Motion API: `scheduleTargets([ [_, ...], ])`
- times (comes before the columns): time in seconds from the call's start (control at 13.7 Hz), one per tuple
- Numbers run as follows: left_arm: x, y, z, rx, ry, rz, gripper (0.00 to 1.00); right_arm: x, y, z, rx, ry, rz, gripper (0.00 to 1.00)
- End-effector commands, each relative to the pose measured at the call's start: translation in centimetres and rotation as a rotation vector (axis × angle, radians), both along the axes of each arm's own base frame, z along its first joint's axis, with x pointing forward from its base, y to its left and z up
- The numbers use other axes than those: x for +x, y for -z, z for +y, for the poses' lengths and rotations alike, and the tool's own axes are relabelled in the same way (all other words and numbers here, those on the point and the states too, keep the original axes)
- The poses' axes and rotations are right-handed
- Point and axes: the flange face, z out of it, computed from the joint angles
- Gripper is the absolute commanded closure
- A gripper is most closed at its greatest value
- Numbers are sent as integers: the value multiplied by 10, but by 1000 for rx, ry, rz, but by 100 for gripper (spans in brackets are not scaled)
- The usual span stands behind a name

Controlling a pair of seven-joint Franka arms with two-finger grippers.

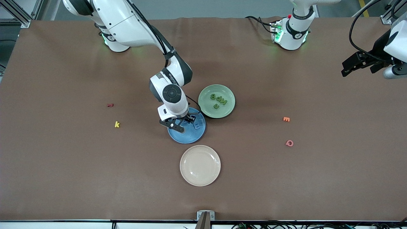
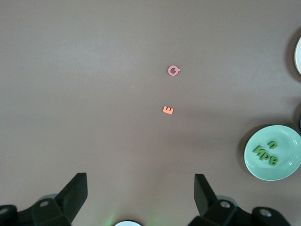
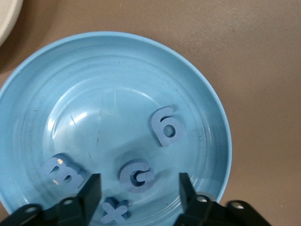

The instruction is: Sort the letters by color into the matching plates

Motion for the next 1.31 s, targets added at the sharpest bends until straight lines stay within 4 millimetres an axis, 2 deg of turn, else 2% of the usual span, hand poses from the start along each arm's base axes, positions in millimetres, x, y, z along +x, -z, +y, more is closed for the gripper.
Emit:
scheduleTargets([
  [0.0,-4,-6,1,-2,12,-14,0,2,-2,5,-8,1,-9,0],
  [0.36,-5,-6,0,-2,13,-12,0,6,-9,4,-1,-4,-19,0],
  [0.58,-5,-6,1,-2,12,-12,0,21,-23,-13,-20,-17,0,0],
  [0.8,-5,-6,0,-2,13,-10,0,43,-62,-47,-41,-73,53,0],
  [1.02,-4,-4,0,-1,15,-7,0,61,-98,-94,-47,-153,85,0],
  [1.09,-4,-4,0,-1,15,-7,0,71,-110,-119,-58,-144,90,0],
  [1.24,-4,-4,0,-1,15,-6,0,74,-128,-142,-104,-206,95,0],
])
